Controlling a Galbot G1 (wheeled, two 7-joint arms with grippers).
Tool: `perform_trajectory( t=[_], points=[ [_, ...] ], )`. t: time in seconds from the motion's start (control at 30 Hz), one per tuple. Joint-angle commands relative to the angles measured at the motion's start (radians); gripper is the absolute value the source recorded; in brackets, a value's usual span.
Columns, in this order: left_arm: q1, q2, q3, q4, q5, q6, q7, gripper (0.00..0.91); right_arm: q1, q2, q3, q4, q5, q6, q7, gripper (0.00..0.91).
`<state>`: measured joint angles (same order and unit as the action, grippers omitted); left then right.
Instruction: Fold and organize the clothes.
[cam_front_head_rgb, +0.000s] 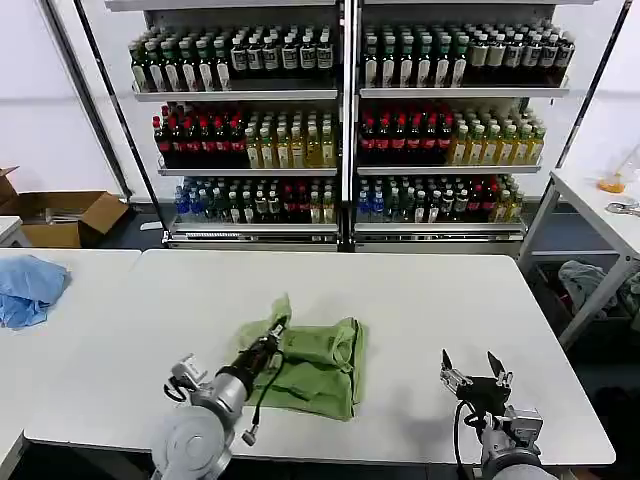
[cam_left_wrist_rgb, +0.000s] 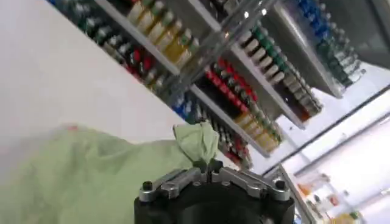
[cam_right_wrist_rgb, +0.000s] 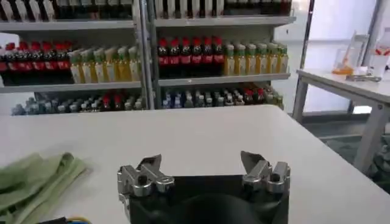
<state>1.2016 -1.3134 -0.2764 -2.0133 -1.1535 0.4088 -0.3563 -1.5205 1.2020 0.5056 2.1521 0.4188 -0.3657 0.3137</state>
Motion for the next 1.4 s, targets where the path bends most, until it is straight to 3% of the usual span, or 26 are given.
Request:
perform_trajectory(
  t=[0.03, 0.3, 0.5, 0.67, 0.9, 1.2, 1.4],
  points=[
    [-0.038, -0.058, 0.099, 0.095, -0.001, 0.014, 0.007, 0.907, 0.001, 0.001, -0.003, -0.001, -0.003, 0.001, 0.0, 0.907],
    [-0.05, -0.032, 0.133, 0.062, 0.028, 0.031, 0.05, 0.907, 0.011, -0.004, -0.006, -0.008, -0.003, 0.001, 0.001, 0.907],
    [-0.009, 0.041, 0.028, -0.032, 0.02, 0.031, 0.064, 0.907, 0.02, -0.003, -0.014, -0.011, -0.003, 0.0, 0.001, 0.907],
    [0.059, 0.131, -0.087, -0.04, 0.284, -0.007, 0.062, 0.907, 0.033, 0.002, -0.024, -0.013, -0.005, -0.001, 0.0, 0.907],
    [0.098, 0.221, -0.181, 0.064, 0.383, -0.027, 0.074, 0.907, 0.034, -0.001, -0.027, -0.017, -0.006, 0.0, -0.001, 0.907],
    [0.05, 0.194, -0.118, 0.175, 0.414, 0.004, 0.098, 0.907, 0.025, -0.004, -0.02, -0.012, -0.006, -0.001, -0.001, 0.907],
    [0.049, 0.17, -0.078, 0.191, 0.403, 0.07, 0.115, 0.907, 0.022, -0.008, -0.017, -0.01, -0.006, 0.0, -0.001, 0.907]
  ],
)
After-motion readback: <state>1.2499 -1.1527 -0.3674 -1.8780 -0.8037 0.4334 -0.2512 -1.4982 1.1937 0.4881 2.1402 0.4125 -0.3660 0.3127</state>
